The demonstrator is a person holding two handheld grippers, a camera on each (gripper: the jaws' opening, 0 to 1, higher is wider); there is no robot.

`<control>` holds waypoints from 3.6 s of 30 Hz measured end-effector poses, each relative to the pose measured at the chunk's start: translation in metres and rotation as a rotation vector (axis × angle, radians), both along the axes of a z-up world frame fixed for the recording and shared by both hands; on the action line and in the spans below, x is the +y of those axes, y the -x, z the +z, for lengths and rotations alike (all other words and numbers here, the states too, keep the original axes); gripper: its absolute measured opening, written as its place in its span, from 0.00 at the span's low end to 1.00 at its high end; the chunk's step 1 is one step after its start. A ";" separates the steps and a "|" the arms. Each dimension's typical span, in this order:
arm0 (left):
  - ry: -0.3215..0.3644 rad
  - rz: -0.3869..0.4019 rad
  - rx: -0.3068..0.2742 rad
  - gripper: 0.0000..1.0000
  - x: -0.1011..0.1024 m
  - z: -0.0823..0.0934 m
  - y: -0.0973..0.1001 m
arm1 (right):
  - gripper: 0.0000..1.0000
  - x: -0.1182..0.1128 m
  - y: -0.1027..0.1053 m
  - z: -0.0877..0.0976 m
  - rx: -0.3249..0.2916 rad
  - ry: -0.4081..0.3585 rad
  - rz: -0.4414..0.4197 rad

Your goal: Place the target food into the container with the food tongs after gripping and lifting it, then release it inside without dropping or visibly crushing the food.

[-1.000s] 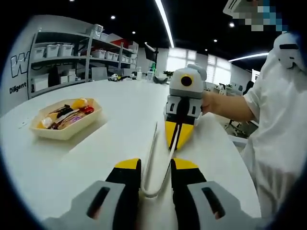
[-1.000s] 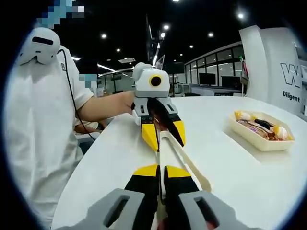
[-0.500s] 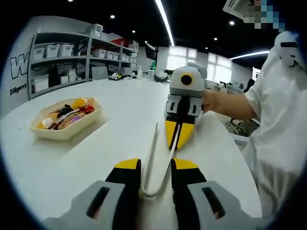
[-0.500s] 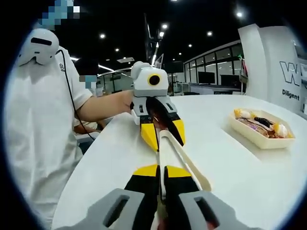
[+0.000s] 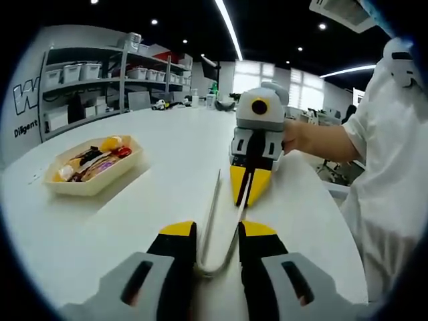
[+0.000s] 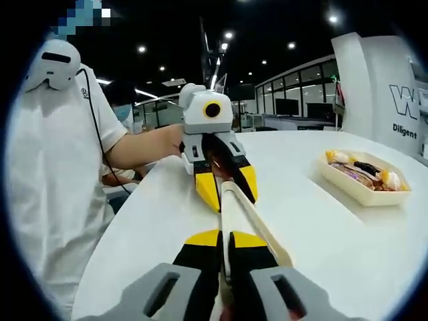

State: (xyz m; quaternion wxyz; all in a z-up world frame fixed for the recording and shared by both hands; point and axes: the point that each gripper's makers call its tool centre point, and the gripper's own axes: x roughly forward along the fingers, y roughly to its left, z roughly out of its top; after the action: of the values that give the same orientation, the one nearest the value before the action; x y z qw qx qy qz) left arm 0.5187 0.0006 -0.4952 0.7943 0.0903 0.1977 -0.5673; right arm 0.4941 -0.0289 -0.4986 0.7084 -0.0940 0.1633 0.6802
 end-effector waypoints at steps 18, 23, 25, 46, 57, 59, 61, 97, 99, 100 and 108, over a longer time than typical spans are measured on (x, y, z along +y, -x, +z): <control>-0.006 0.018 0.008 0.24 0.002 0.000 0.000 | 0.01 0.000 0.001 0.001 0.003 -0.004 -0.002; 0.000 0.027 0.011 0.25 0.003 0.000 0.000 | 0.03 -0.001 0.002 0.003 0.003 -0.011 -0.003; 0.002 0.029 0.009 0.24 0.003 0.001 0.000 | 0.03 -0.001 0.003 0.004 0.003 -0.015 -0.004; 0.061 0.111 0.006 0.28 0.011 0.009 0.005 | 0.13 -0.006 0.005 0.011 -0.002 -0.037 -0.054; 0.105 0.175 0.008 0.31 0.015 0.016 0.006 | 0.17 -0.006 0.007 0.019 -0.017 -0.051 -0.082; 0.107 0.180 0.006 0.32 0.016 0.016 0.008 | 0.18 -0.006 0.008 0.020 -0.019 -0.052 -0.088; 0.106 0.186 0.004 0.32 0.016 0.017 0.009 | 0.18 -0.006 0.009 0.021 -0.021 -0.051 -0.090; 0.131 0.243 0.023 0.39 0.023 0.017 0.019 | 0.34 -0.014 0.001 0.026 -0.035 -0.060 -0.207; 0.132 0.245 0.024 0.39 0.023 0.018 0.020 | 0.35 -0.014 0.001 0.026 -0.037 -0.062 -0.207; 0.132 0.247 0.024 0.39 0.023 0.018 0.020 | 0.36 -0.015 0.001 0.026 -0.038 -0.064 -0.209; 0.132 0.260 0.025 0.41 0.026 0.018 0.021 | 0.43 -0.014 0.001 0.030 -0.015 -0.089 -0.233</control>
State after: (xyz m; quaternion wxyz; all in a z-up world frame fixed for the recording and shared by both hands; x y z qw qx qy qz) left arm 0.4980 0.0265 -0.4777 0.8628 0.0045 0.1798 -0.4725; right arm 0.4928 -0.0431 -0.4691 0.7873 -0.0481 0.1374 0.5992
